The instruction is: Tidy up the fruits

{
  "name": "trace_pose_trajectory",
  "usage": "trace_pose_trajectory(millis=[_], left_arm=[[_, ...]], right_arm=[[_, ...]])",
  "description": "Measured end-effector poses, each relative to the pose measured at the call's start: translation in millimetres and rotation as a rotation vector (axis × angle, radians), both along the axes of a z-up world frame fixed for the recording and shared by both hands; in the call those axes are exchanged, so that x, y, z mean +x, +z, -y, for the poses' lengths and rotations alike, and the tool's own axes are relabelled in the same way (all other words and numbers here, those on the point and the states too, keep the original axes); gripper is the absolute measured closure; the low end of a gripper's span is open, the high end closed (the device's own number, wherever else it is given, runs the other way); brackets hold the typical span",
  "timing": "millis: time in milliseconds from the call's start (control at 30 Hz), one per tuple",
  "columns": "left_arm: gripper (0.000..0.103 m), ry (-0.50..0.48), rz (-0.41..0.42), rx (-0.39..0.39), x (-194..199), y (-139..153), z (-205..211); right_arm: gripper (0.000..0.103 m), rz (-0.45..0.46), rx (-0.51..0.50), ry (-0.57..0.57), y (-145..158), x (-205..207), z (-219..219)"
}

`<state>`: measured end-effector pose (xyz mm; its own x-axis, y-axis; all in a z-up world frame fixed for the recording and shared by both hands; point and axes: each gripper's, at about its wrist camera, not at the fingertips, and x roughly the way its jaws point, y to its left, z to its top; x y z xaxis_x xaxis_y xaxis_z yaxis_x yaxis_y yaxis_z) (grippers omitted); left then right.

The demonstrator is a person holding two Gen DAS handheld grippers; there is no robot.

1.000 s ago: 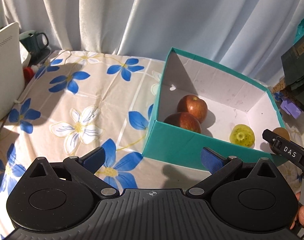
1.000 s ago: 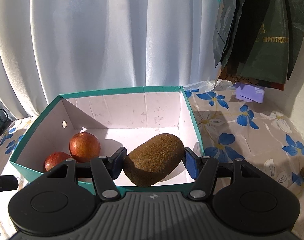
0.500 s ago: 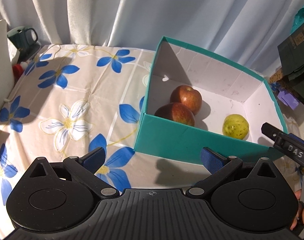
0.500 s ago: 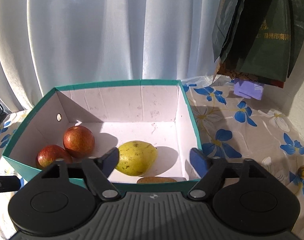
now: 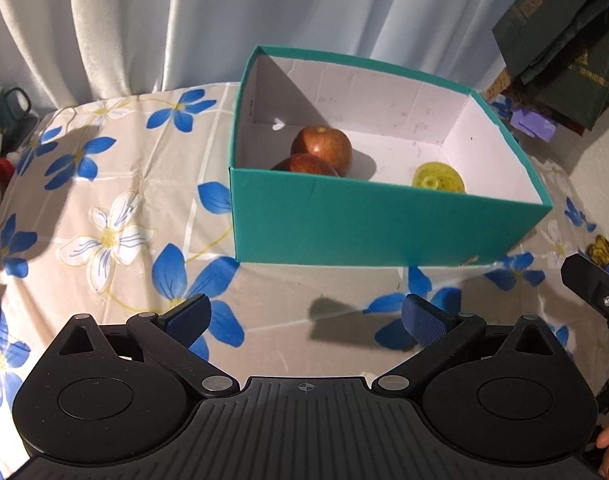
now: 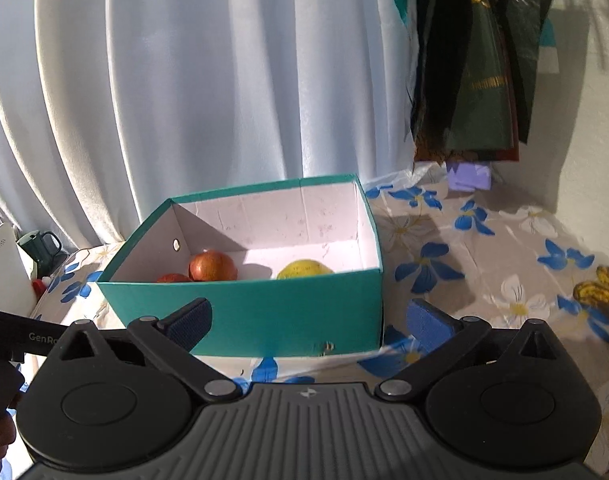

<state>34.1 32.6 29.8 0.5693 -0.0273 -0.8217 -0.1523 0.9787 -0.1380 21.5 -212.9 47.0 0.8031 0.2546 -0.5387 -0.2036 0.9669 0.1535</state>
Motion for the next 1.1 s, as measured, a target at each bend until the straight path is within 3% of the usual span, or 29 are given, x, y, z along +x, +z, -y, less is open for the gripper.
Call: trace_pose_trajectory(millis=[100, 200, 400, 600, 833, 1100], left_arm=[[0.000, -0.034, 0.001, -0.001, -12.1, -3.5, 4.1], [0.000, -0.082, 0.015, -0.012, -24.9, -5.3, 9.0], [0.000, -0.190, 0.015, 0.000, -53.2, -9.7, 28.1], [0.000, -0.247, 0.001, 0.021, -81.6, -16.2, 44.8], [0.000, -0.261, 0.078, 0.074, -105.1, -18.6, 61.4], [0.000, -0.273, 0.049, 0.067, -110.3, -39.5, 72.0]], right_arm=[[0.000, -0.037, 0.043, -0.019, -4.9, -10.9, 9.4], [0.000, -0.014, 0.059, -0.012, -6.6, -27.1, 14.2], [0.000, 0.009, -0.055, 0.031, -9.7, -49.3, 4.5], [0.000, -0.010, -0.090, 0.013, -13.1, -63.8, -0.6], [0.000, -0.046, -0.105, -0.002, -22.8, -73.2, 3.2], [0.000, -0.086, -0.102, -0.015, -33.7, -77.3, 12.0]])
